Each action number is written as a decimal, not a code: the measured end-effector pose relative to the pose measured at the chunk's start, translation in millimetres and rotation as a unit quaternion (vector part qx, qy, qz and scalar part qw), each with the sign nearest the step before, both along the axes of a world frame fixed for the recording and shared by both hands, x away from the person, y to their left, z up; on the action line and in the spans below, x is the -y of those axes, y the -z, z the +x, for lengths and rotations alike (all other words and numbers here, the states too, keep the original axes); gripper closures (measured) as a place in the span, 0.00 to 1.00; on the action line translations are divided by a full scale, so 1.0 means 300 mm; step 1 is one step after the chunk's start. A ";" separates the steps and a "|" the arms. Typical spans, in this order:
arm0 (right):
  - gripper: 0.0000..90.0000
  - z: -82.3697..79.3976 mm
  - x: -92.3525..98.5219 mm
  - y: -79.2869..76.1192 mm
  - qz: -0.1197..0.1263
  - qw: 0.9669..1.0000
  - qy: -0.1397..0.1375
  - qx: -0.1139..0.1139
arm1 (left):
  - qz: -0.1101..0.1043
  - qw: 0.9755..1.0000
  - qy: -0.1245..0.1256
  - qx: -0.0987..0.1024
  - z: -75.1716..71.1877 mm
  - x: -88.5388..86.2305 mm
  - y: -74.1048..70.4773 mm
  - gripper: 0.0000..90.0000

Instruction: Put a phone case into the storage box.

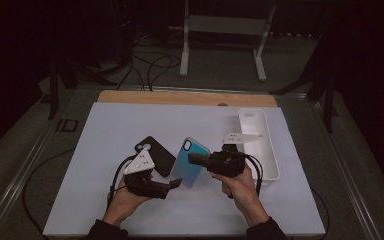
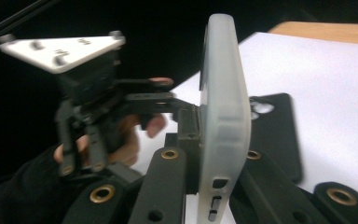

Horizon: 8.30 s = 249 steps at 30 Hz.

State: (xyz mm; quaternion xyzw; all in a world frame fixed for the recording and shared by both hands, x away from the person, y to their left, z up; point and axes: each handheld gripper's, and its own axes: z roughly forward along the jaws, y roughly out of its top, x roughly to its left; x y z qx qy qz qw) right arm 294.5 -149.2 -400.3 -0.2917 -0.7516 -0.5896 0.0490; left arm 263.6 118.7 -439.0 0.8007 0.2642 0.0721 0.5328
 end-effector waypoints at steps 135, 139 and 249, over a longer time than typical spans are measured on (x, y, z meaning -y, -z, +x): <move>0.19 -0.071 -0.109 -0.059 -0.055 0.973 0.216 0.063 | 0.008 0.998 -0.063 0.030 -0.004 -0.055 0.018 0.22; 0.19 -0.067 -0.099 -0.066 -0.056 0.972 0.218 0.068 | 0.015 0.995 -0.097 0.036 -0.008 -0.081 0.020 0.15; 0.19 0.280 0.242 -0.202 -0.130 0.906 0.387 0.111 | 0.040 0.958 -0.279 0.051 -0.083 -0.391 0.155 0.00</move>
